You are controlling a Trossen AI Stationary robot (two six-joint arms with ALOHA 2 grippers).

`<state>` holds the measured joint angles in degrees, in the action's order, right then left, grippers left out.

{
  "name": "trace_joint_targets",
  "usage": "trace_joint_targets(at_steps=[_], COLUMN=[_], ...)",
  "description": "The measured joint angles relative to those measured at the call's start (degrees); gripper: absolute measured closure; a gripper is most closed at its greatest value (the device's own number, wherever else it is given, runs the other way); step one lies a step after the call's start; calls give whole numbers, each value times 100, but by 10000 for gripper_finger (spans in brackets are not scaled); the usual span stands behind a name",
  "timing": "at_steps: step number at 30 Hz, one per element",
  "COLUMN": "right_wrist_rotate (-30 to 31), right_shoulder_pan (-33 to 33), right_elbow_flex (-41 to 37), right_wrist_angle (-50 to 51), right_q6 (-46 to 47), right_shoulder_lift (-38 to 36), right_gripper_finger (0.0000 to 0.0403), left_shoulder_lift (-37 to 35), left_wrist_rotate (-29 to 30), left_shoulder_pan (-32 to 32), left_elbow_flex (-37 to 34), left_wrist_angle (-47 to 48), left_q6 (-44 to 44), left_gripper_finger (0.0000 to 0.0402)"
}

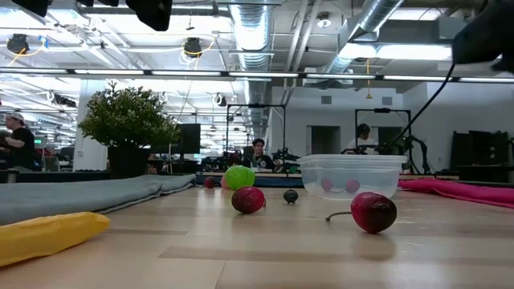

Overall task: Pick and placing Produce into tupperware
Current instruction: Put the green starfruit into the transparent bin

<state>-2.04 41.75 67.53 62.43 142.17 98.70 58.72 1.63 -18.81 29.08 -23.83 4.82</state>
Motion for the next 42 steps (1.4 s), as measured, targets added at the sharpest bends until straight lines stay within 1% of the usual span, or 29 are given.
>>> trace_joint_targets(at_steps=[3,5,16,18,22,26,34,42], right_wrist_rotate=[-19,-176,-313,-319,-347,-348,-350,-352], right_shoulder_pan=[-57,-65,-50,-98,-178,-144,-129,-126], right_elbow_flex=[-196,-299,-365,-495,-843,-1002,-1012,-1012], right_wrist_angle=[-222,-392,-383,-518,-1187,-1424,-1409,-1411], right_q6=[-8,-6,96,95,92,81,81,40], right_shoulder_lift=[0,2,2,2,2,2,2,-2], right_gripper_finger=[70,69,73,73,72,76,112,168], left_shoulder_lift=[0,0,0,0,0,0,0,0], left_wrist_rotate=[-2,-2,0,0,0,0,0,2], left_shoulder_pan=[-1,-1,-2,0,-2,-2,-2,-2], left_elbow_flex=[0,0,0,0,0,0,0,0], left_wrist_angle=[0,0,4,9,38,52,48,42], left_q6=[0,1,2,0,2,17,22,24], left_gripper_finger=[235,235,235,235,235,235,235,235])
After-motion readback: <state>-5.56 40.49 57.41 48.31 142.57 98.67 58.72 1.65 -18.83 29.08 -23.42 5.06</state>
